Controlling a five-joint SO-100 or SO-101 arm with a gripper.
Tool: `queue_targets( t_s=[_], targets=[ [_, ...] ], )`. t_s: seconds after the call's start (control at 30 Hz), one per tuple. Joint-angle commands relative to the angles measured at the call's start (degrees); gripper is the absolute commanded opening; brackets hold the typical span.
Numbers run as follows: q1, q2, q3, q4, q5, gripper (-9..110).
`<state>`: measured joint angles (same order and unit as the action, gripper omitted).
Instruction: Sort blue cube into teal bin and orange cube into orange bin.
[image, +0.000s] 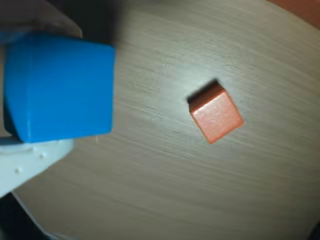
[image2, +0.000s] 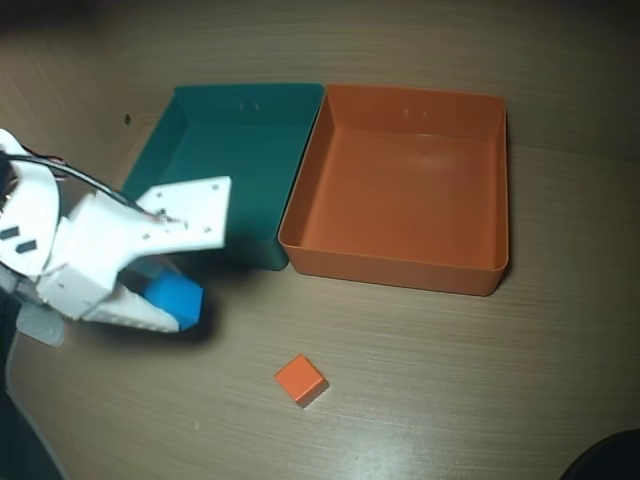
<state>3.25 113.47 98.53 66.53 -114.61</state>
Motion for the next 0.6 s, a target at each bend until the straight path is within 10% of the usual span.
queue_targets(
  t_s=[0.0, 0.57],
  targets=[
    [-4.4, 4.5, -3.5, 0.3, 2.5, -6],
    [-36.0, -1.4, -4.6, 0.2, 30.1, -6]
  ],
)
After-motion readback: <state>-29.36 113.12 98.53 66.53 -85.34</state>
